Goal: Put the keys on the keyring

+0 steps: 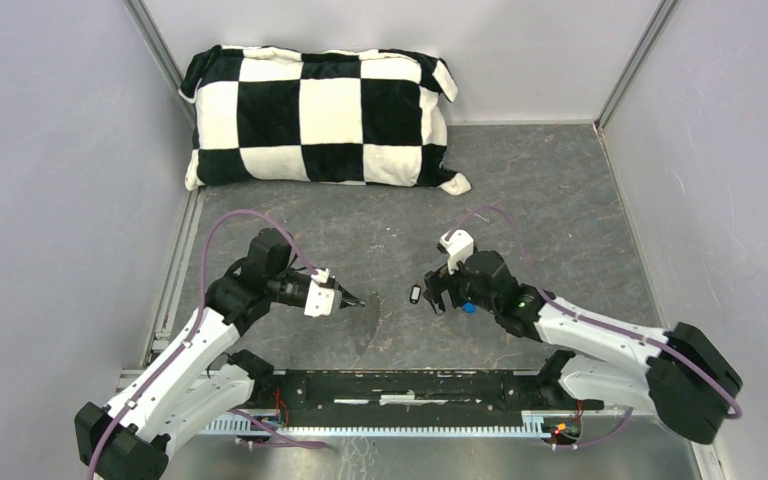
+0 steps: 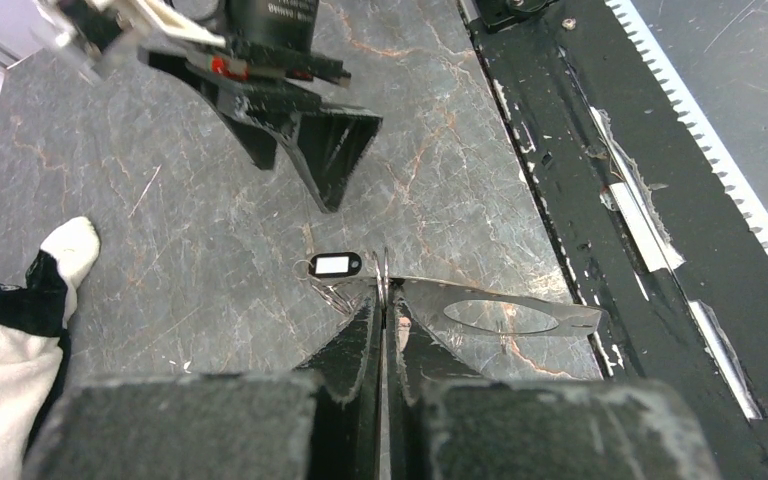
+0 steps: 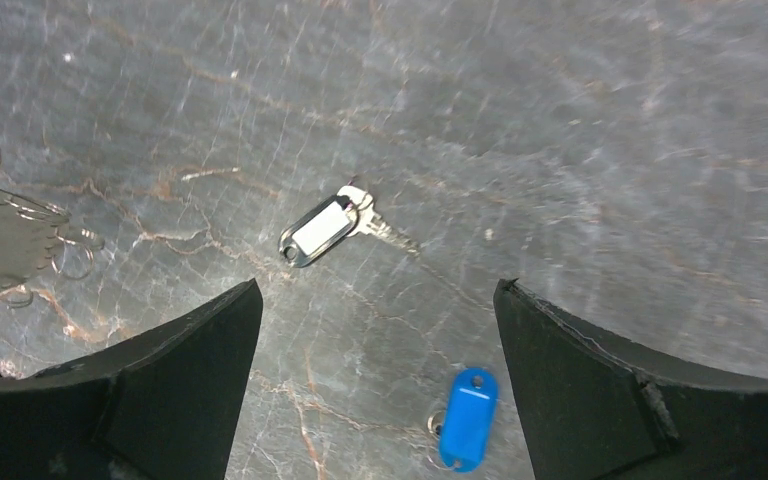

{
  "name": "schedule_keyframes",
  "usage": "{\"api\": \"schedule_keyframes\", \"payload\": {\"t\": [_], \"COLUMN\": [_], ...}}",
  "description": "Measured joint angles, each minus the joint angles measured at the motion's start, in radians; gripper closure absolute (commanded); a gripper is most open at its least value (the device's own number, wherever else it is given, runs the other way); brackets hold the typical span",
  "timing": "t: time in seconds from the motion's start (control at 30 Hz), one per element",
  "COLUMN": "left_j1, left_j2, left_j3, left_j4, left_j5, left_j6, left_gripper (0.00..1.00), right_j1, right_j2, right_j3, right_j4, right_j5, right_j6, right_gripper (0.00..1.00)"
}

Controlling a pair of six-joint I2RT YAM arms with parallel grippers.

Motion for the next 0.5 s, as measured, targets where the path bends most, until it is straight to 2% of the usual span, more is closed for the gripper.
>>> {"api": "schedule_keyframes", "payload": {"t": [0.27,0.5], "left_j1": [0.002,0.002], "left_j2": [-0.027,-0.041], "left_j3": [-0.012,-0.019], "left_j4": [-0.006,-0.014], "left_j5": [-0.005,-0.004], "left_j6": [0.023,0.023], "left_gripper": [0.98,0.98], "right_j1": [-0.112,-0.163], "right_j2": [0.213,0.345], "right_j3": [0.026,0.091], "right_j4": [0.135,0.188], "right_j5": [-0.235,-0.375], "right_j6": [0.014,0.031], "right_gripper": [0.41,0.50]}}
